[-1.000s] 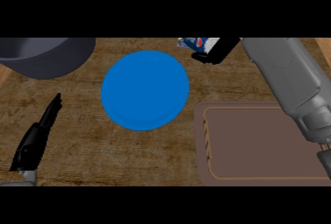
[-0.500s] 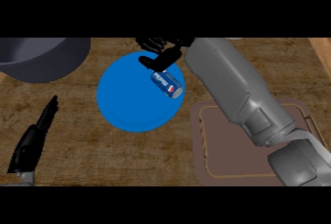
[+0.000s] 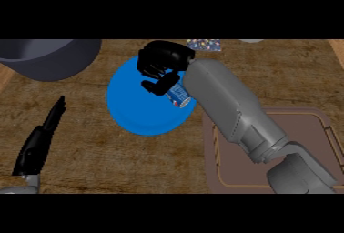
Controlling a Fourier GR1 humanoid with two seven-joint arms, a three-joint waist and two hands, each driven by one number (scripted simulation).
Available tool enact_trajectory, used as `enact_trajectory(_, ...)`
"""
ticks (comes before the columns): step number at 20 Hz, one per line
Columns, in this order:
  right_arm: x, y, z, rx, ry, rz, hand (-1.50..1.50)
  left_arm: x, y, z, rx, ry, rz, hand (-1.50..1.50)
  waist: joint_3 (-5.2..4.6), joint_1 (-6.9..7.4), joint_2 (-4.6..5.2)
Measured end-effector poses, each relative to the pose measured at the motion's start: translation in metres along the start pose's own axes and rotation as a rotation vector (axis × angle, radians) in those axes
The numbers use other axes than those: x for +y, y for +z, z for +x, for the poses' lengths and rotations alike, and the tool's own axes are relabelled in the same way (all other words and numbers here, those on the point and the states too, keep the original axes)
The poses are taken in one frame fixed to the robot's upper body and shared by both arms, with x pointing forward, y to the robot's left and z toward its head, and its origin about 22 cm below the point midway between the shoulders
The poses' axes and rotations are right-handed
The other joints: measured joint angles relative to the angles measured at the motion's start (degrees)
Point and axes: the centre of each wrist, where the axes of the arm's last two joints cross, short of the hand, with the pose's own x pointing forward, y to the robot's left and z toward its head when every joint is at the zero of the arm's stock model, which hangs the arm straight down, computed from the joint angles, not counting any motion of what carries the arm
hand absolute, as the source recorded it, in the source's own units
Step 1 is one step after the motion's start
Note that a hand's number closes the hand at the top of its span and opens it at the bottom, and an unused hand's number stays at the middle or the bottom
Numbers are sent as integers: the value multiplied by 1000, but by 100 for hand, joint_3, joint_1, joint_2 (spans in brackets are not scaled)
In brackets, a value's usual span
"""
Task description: Pick the can from the tray and place it in the plate
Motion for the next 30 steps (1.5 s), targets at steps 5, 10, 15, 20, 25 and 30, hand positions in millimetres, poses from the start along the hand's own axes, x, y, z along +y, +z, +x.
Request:
enact_trajectory(5,21,8,-12,129,-70,-11,-150,-7,-2,3,-9,4,-19,0,0,107,16)
enact_trajectory(10,31,10,-15,135,-139,-61,-150,-10,-4,1,-10,5,-17,0,1,105,33)
enact_trajectory(15,24,11,-13,111,-296,-211,-150,-7,-1,1,-10,0,-17,0,5,101,23)
enact_trajectory(20,7,13,-17,152,-416,-354,-150,-4,-1,-1,-1,2,2,0,6,-20,33)
enact_trajectory(25,-15,41,-37,147,-573,-444,-150,-4,2,-3,-11,3,11,0,8,-31,80)
enact_trajectory(30,-38,83,-59,105,-635,-514,-150,1,-1,3,-25,3,2,0,15,61,150)
